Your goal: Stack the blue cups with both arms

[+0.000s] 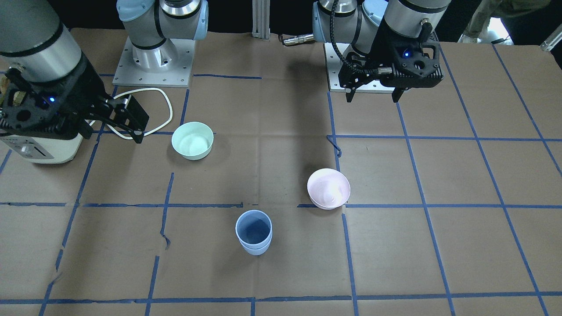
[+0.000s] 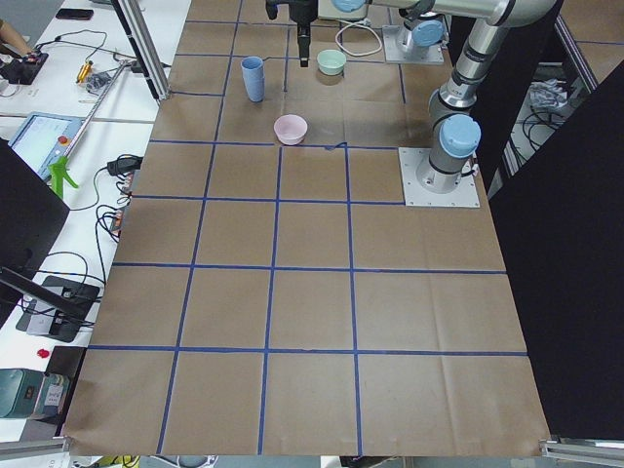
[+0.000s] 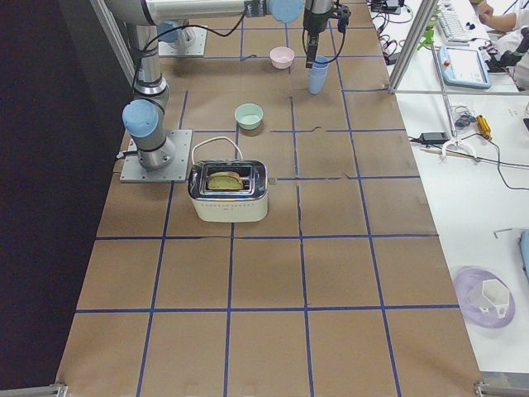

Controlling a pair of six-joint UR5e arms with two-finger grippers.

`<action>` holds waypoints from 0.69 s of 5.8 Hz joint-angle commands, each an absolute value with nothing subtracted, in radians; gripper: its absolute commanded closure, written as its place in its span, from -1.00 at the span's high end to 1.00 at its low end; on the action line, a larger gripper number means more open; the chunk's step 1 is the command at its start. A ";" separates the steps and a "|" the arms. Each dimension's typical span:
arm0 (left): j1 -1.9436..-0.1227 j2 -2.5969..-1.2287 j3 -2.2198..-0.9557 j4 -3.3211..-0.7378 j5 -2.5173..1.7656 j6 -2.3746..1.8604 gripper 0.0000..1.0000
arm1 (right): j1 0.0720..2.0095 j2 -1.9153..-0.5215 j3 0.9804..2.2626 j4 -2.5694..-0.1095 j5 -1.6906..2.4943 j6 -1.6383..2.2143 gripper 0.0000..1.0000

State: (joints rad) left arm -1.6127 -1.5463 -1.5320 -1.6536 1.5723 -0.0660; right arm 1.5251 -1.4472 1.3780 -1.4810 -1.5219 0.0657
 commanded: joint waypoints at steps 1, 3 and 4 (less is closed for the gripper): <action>-1.612 -1.546 -1.532 -1.651 1.569 -0.066 0.97 | 1.502 -1.548 1.498 -1.479 -1.557 0.046 1.00; -1.612 -1.546 -1.531 -1.651 1.569 -0.066 0.97 | 1.503 -1.555 1.493 -1.480 -1.559 0.074 1.00; -1.612 -1.546 -1.531 -1.652 1.571 -0.066 0.97 | 1.503 -1.554 1.493 -1.482 -1.555 0.072 1.00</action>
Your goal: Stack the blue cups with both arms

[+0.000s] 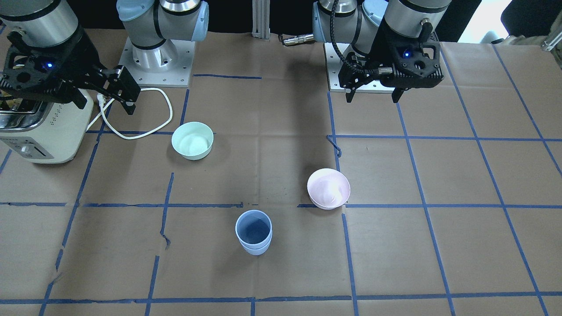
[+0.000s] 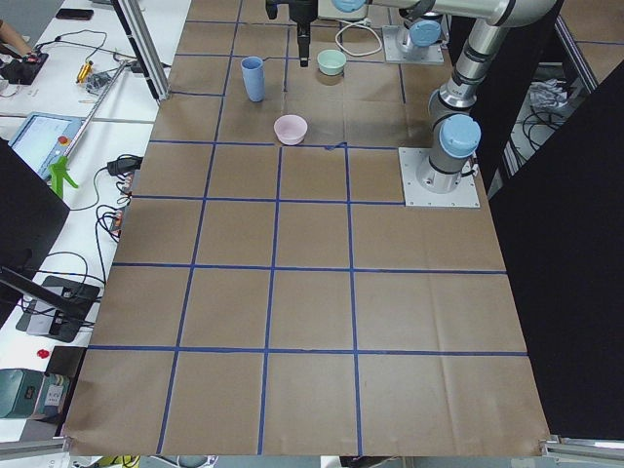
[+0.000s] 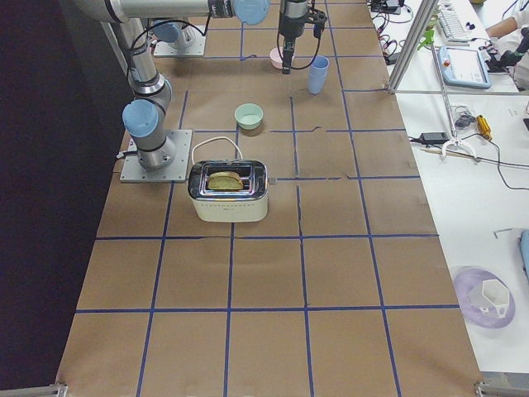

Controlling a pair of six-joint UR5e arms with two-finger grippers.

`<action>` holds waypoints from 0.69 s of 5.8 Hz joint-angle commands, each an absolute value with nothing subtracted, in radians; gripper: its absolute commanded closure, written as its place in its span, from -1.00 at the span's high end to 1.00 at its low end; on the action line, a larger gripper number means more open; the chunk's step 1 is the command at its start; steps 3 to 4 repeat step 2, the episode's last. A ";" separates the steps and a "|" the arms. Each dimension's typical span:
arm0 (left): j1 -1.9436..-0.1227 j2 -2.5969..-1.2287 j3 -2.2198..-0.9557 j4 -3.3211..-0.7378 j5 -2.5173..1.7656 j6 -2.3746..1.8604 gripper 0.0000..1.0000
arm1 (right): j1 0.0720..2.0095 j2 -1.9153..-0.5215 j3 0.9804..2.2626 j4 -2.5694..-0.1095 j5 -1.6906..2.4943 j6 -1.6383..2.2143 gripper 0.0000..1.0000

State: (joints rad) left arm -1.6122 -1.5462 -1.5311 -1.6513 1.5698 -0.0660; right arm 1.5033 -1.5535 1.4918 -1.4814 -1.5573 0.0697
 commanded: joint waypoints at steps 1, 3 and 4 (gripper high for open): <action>-1.612 -1.546 -1.531 -1.652 1.569 -0.066 0.97 | 1.503 -1.551 1.494 -1.482 -1.551 0.072 1.00; -1.612 -1.546 -1.531 -1.651 1.569 -0.066 0.97 | 1.503 -1.549 1.497 -1.480 -1.549 0.072 1.00; -1.612 -1.546 -1.531 -1.651 1.569 -0.066 0.97 | 1.503 -1.549 1.497 -1.480 -1.549 0.072 1.00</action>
